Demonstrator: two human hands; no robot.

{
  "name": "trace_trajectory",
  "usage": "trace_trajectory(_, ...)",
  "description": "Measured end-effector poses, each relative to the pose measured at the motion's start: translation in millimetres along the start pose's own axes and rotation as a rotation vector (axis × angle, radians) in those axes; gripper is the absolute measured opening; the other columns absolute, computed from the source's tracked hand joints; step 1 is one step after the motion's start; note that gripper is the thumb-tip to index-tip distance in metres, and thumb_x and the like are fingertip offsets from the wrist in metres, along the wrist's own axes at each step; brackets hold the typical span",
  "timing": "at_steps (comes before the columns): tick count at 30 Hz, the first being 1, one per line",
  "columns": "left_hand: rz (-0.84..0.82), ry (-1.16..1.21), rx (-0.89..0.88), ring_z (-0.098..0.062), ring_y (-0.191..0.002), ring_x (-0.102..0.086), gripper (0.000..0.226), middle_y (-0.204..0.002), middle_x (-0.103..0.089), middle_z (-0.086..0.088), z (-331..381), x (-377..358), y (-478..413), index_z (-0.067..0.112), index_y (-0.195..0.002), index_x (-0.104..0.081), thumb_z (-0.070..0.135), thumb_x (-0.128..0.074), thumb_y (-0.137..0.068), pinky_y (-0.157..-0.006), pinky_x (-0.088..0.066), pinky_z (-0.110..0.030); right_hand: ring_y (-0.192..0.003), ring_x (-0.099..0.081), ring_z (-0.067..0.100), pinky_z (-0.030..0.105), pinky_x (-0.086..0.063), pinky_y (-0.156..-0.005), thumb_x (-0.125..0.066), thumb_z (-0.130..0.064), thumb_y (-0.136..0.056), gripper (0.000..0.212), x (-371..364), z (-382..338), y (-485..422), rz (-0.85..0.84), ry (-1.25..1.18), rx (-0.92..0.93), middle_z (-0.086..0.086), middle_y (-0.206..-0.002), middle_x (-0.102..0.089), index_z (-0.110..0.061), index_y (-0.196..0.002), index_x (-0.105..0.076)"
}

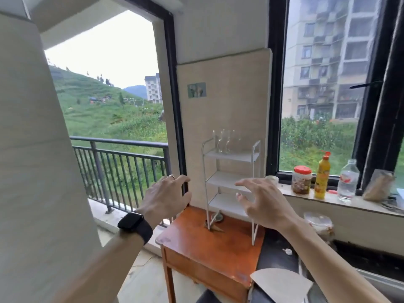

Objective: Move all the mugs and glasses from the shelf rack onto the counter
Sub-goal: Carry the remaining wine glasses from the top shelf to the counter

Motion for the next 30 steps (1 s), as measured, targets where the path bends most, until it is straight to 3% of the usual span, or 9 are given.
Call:
trace_trajectory(4, -0.016, 0.038, -0.049, -0.019, -0.105, -0.057, 0.051, -0.124, -0.061, 0.003, -19.0, -32.3, -64.0, 0.038, -0.139, -0.045, 0.055, -0.045, -0.09, -0.08, -0.052, -0.039, -0.137, -0.045, 0.016, 0.033, -0.036, -0.11, -0.056, -0.04, -0.098, 0.04, -30.8, 22.6, -54.7, -0.006, 0.02, -0.026, -0.007, -0.14, -0.062, -0.03, -0.137, -0.06)
trace_trajectory(9, -0.037, 0.125, -0.087, -0.02, -0.116, -0.057, 0.049, -0.133, -0.059, 0.003, -46.2, -74.2, -156.8, 0.04, -0.137, -0.046, 0.055, -0.047, -0.09, -0.085, -0.053, -0.041, -0.136, -0.045, 0.015, 0.028, -0.033, -0.106, -0.056, -0.04, -0.098, 0.042, -72.1, 46.8, -125.8, 0.051, 0.025, -0.095, -0.009, -0.14, -0.062, -0.03, -0.138, -0.059)
trace_trajectory(15, -0.168, 0.401, -0.115, -0.015, -0.121, -0.055, 0.051, -0.135, -0.058, 0.009, -71.7, -116.3, -270.1, 0.041, -0.134, -0.051, 0.056, -0.054, -0.086, -0.099, -0.048, -0.041, -0.134, -0.048, 0.016, 0.03, -0.035, -0.107, -0.056, -0.042, -0.098, 0.043, -108.6, 75.7, -206.4, 0.068, 0.025, -0.229, -0.008, -0.142, -0.06, -0.033, -0.14, -0.056)
trace_trajectory(18, -0.215, 0.613, -0.099, -0.012, -0.118, -0.056, 0.048, -0.131, -0.059, 0.01, -79.2, -134.5, -320.6, 0.038, -0.135, -0.052, 0.051, -0.06, -0.089, -0.1, -0.046, -0.034, -0.132, -0.052, 0.017, 0.028, -0.036, -0.103, -0.056, -0.042, -0.097, 0.043, -123.5, 89.2, -236.3, 0.094, -0.003, -0.3, -0.007, -0.142, -0.061, -0.032, -0.139, -0.057)
trace_trajectory(22, -0.255, 0.762, -0.095, -0.013, -0.116, -0.057, 0.053, -0.129, -0.058, 0.008, -76.0, -162.9, -371.6, 0.032, -0.139, -0.049, 0.043, -0.066, -0.09, -0.099, -0.044, -0.03, -0.131, -0.055, 0.017, 0.036, -0.042, -0.107, -0.057, -0.04, -0.098, 0.046, -140.3, 111.6, -275.9, 0.081, -0.071, -0.405, -0.004, -0.142, -0.061, -0.029, -0.143, -0.054)
trace_trajectory(26, -0.251, 0.909, -0.011, -0.017, -0.117, -0.057, 0.055, -0.13, -0.057, 0.005, -70.5, -190.2, -420.5, 0.028, -0.14, -0.048, 0.038, -0.068, -0.09, -0.098, -0.045, -0.032, -0.122, -0.06, 0.014, 0.038, -0.048, -0.103, -0.06, -0.039, -0.097, 0.051, -157.3, 140.8, -322.0, 0.124, -0.252, -0.498, -0.005, -0.143, -0.06, -0.026, -0.145, -0.05)
trace_trajectory(28, -0.316, 0.933, 0.047, -0.022, -0.123, -0.055, 0.058, -0.137, -0.054, 0.0, -64.7, -206.9, -435.7, 0.021, -0.144, -0.045, 0.037, -0.065, -0.092, -0.104, -0.046, -0.04, -0.119, -0.06, 0.013, 0.036, -0.049, -0.1, -0.061, -0.038, -0.097, 0.054, -166.7, 154.8, -342.6, 0.158, -0.296, -0.516, -0.006, -0.144, -0.058, -0.025, -0.147, -0.047)
trace_trajectory(30, -0.391, 0.943, 0.064, -0.026, -0.118, -0.059, 0.062, -0.142, -0.051, -0.006, -56.0, -223.7, -446.5, 0.014, -0.148, -0.038, 0.034, -0.062, -0.095, -0.1, -0.051, -0.043, -0.117, -0.06, 0.014, 0.038, -0.05, -0.101, -0.062, -0.037, -0.096, 0.056, -177.3, 167.8, -360.2, 0.179, -0.339, -0.523, -0.004, -0.145, -0.057, -0.023, -0.148, -0.045)
Point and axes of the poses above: each hand's wrist, its own y-axis away from the middle knuckle, its own x-axis out of the back of the hand, z = x × y, the point moved 3 cm from there along -y, towards the middle knuckle
